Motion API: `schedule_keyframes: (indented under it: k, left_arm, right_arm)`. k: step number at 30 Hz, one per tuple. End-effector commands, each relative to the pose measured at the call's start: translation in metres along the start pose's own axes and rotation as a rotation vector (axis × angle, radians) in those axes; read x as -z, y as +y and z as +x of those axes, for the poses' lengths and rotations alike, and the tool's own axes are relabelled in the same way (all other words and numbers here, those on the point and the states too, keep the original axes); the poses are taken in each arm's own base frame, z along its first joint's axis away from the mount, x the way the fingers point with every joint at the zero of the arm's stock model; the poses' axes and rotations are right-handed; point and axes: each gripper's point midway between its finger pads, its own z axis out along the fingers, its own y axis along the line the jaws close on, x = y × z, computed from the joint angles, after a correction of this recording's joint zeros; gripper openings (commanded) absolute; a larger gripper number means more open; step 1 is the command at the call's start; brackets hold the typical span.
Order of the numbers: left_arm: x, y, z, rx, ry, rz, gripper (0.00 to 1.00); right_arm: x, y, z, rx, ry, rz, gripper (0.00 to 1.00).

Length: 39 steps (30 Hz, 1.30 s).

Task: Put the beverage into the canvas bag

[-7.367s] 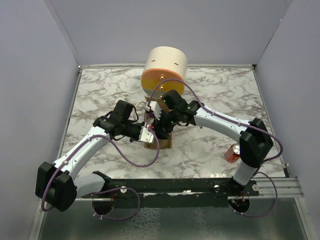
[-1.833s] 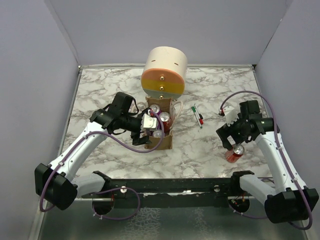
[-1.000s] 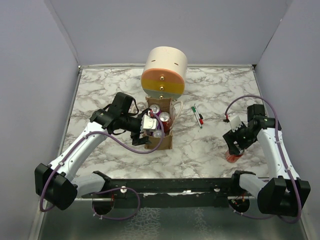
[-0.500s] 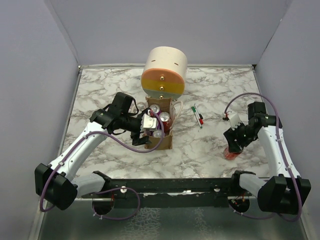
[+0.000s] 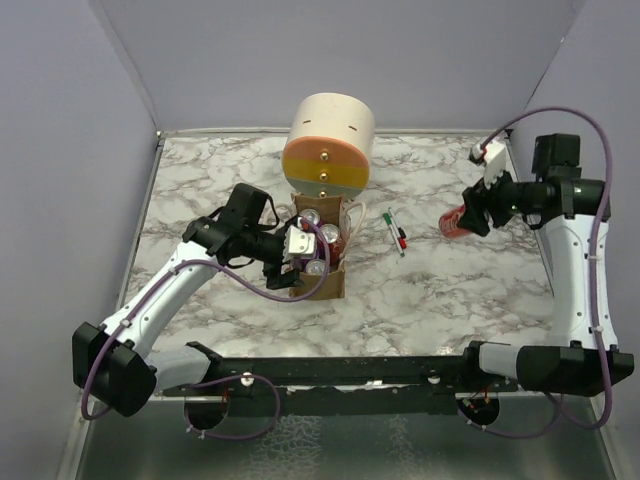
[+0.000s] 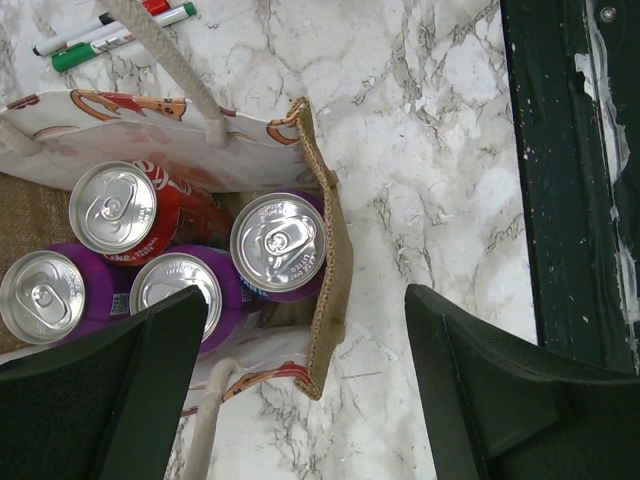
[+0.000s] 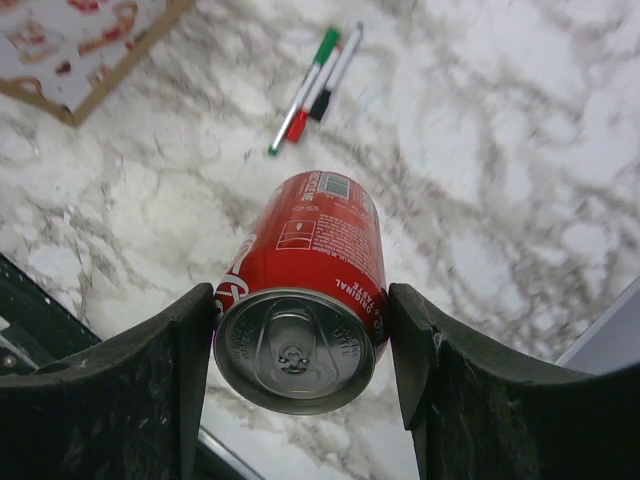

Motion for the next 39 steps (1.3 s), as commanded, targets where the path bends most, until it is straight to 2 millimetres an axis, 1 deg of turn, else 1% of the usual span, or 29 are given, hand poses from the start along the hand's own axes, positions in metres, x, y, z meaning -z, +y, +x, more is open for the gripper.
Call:
schedule_keyframes:
  k: [1,3,7,10,14,18,21,26,32,35,36,39]
  left_arm:
    - [-0.007,0.001,0.001,-0.047,0.008,0.022,0.81]
    - [-0.008,0.001,0.002,-0.057,0.017,0.032,0.8]
    - [-0.01,0.002,0.006,-0.069,0.035,0.046,0.77]
    - [-0.011,0.001,0.008,-0.081,0.037,0.052,0.75]
    - [-0.014,-0.003,0.013,-0.097,0.03,0.069,0.74]
    - [-0.017,-0.008,0.019,-0.103,0.031,0.088,0.73]
    - [-0.018,-0.009,0.019,-0.105,0.031,0.097,0.72]
    - [-0.02,-0.008,0.02,-0.099,0.029,0.102,0.66]
    - [-0.021,-0.011,0.022,-0.108,0.025,0.112,0.6]
    - [-0.021,-0.011,0.022,-0.113,0.023,0.11,0.57]
    - [-0.021,-0.011,0.022,-0.115,0.023,0.11,0.56]
    - [-0.02,-0.011,0.022,-0.121,0.021,0.106,0.54]
  right_arm:
    - [0.039,0.017,-0.099,0.093,-0.301,-0.071,0.01]
    - [0.042,0.025,-0.124,0.123,-0.34,-0.094,0.01]
    - [0.029,0.045,-0.162,0.19,-0.362,-0.117,0.01]
    - [0.023,0.058,-0.184,0.225,-0.386,-0.156,0.01]
    - [0.013,0.084,-0.211,0.29,-0.426,-0.206,0.01]
    - [-0.001,0.109,-0.231,0.342,-0.454,-0.249,0.01]
    - [-0.017,0.124,-0.24,0.37,-0.442,-0.284,0.01]
    - [-0.043,0.147,-0.25,0.404,-0.423,-0.336,0.01]
    - [-0.075,0.167,-0.254,0.42,-0.391,-0.388,0.01]
    - [-0.094,0.169,-0.253,0.411,-0.365,-0.391,0.01]
    - [-0.104,0.168,-0.252,0.406,-0.352,-0.389,0.01]
    - [-0.121,0.167,-0.25,0.395,-0.328,-0.379,0.01]
